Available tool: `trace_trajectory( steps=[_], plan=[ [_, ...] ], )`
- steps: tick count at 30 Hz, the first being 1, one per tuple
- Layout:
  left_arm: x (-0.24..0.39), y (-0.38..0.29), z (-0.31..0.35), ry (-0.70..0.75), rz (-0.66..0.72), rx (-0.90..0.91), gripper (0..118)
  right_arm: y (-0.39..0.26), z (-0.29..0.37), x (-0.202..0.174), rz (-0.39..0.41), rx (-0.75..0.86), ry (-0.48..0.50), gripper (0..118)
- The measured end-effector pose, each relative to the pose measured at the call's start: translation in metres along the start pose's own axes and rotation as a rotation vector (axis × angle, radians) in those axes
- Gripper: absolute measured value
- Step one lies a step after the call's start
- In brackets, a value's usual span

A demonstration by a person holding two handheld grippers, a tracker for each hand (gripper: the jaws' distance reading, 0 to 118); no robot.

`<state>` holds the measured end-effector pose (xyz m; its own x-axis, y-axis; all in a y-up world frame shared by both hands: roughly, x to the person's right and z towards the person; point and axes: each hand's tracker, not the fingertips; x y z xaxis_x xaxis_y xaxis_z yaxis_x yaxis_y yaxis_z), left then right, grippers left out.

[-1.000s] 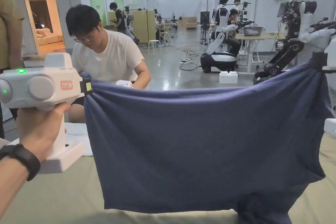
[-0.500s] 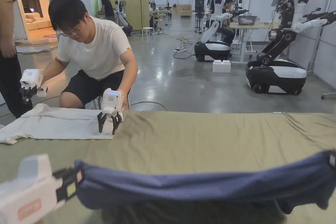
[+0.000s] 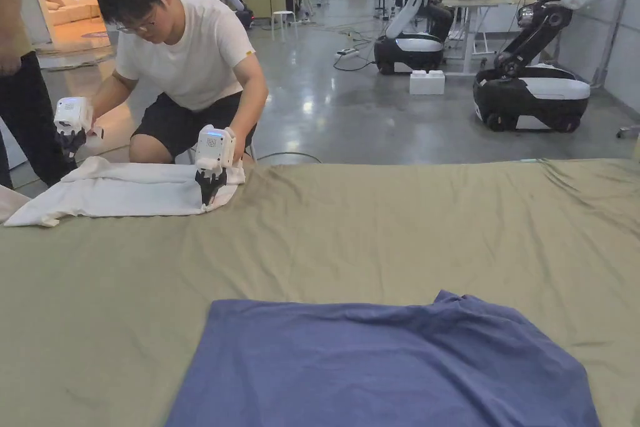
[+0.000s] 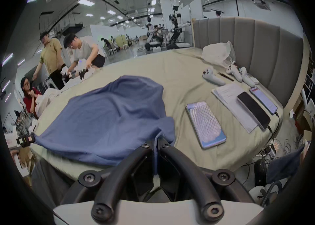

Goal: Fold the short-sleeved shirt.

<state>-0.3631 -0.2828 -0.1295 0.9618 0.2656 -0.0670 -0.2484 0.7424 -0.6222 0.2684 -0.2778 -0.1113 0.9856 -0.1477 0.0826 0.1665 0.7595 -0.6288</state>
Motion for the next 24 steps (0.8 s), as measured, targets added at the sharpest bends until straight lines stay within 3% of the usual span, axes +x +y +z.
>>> trace_trajectory(
  steps=[1,2,3,4,5,6,10,13,19,20,21,23,24],
  plan=[
    [0.000,0.000,-0.002,0.004,-0.014,-0.006,6,0.000,-0.005,0.002,0.003,-0.005,0.009,4],
    [0.000,0.001,-0.005,0.004,-0.027,-0.021,20,0.000,-0.009,0.002,0.014,-0.022,0.014,16],
    [0.003,0.001,-0.007,0.009,-0.039,-0.043,51,-0.001,-0.013,0.002,0.033,-0.030,0.002,49],
    [0.003,0.002,-0.010,0.011,-0.051,-0.061,77,-0.002,-0.016,0.002,0.038,-0.030,0.000,71],
    [0.004,0.002,-0.011,0.043,-0.066,-0.055,91,0.000,-0.018,0.004,0.047,-0.054,-0.010,77],
    [0.005,0.004,-0.011,0.062,-0.082,-0.051,92,0.001,-0.020,0.005,0.040,-0.053,-0.008,76],
    [0.025,0.019,0.017,0.124,-0.150,0.092,92,0.013,0.000,-0.002,0.022,0.033,-0.011,76],
    [0.051,0.024,0.050,0.138,-0.189,0.269,92,0.023,0.029,-0.020,0.042,0.151,0.041,76],
    [0.098,0.024,0.095,0.109,-0.276,0.433,89,0.034,0.065,-0.056,0.095,0.292,0.120,75],
    [0.102,0.024,0.099,0.101,-0.269,0.437,84,0.033,0.067,-0.060,0.096,0.301,0.135,72],
    [0.105,0.023,0.103,0.072,-0.268,0.452,66,0.033,0.069,-0.065,0.101,0.300,0.151,62],
    [0.107,0.022,0.106,0.048,-0.266,0.453,24,0.030,0.069,-0.072,0.110,0.304,0.165,31],
    [0.108,0.021,0.105,0.044,-0.276,0.444,11,0.028,0.067,-0.075,0.122,0.300,0.170,4]
  ],
)
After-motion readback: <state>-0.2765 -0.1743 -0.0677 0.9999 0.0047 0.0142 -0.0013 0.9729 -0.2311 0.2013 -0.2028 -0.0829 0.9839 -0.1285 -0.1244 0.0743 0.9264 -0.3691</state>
